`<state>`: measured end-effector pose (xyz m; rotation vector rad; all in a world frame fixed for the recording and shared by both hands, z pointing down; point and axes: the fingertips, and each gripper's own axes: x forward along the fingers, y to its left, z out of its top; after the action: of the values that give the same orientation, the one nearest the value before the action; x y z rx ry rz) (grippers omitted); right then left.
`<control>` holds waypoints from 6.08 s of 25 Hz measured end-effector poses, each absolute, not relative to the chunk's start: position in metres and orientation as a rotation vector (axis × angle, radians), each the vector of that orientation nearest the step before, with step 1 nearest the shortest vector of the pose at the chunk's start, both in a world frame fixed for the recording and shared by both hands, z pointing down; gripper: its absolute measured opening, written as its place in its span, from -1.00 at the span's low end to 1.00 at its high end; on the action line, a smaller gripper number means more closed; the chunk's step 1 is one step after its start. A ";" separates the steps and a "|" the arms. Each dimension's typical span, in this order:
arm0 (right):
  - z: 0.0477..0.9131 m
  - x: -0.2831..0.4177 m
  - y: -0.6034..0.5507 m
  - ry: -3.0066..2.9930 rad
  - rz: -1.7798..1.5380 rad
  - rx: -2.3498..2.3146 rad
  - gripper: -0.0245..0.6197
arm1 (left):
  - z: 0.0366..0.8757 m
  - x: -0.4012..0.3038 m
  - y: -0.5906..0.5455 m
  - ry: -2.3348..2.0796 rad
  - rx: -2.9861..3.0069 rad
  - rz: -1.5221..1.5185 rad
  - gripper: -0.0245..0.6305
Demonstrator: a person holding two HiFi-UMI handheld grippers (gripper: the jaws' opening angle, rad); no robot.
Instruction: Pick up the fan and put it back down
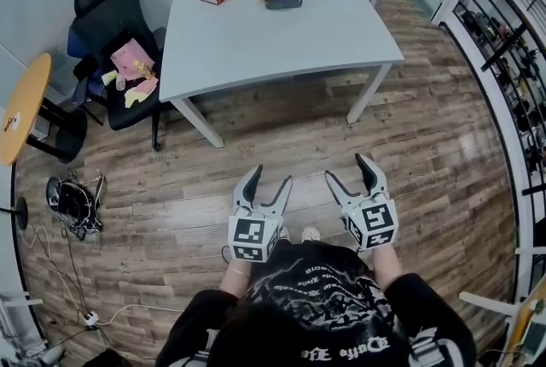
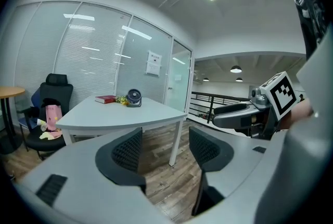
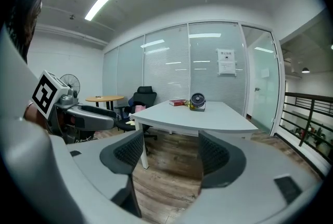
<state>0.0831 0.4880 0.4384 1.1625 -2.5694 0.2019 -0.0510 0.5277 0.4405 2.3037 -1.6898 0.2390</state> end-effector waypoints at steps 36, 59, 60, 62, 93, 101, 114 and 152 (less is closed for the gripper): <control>0.485 0.071 0.343 -2.472 0.131 0.964 0.19 | 0.468 -0.046 0.381 -1.549 2.218 0.150 0.02; 0.500 0.115 0.201 -2.511 0.148 0.806 0.18 | 0.484 0.013 0.247 -1.651 2.097 0.251 0.02; 0.501 0.114 0.201 -2.510 0.156 0.802 0.18 | 0.485 0.014 0.245 -1.649 2.107 0.270 0.02; 0.501 0.111 0.197 -2.511 0.163 0.796 0.18 | 0.484 0.012 0.241 -1.651 2.115 0.293 0.02; 0.493 0.015 0.004 -2.457 0.179 0.970 0.14 | 0.486 -0.088 0.024 -1.574 2.251 0.346 0.02; 0.494 -0.017 -0.036 -2.442 0.217 1.040 0.14 | 0.481 -0.116 -0.024 -1.547 2.357 0.387 0.02; 0.488 -0.067 -0.060 -2.511 0.280 0.981 0.14 | 0.491 -0.150 -0.046 -1.570 2.315 0.417 0.02; 0.465 -0.077 -0.258 -2.469 0.222 0.854 0.05 | 0.466 -0.224 -0.171 -1.840 2.166 0.601 0.02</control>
<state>-0.0767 -0.2579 0.4654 0.8540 -2.4691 0.2219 -0.2243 -0.1711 0.4663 2.1665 -1.8396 0.6012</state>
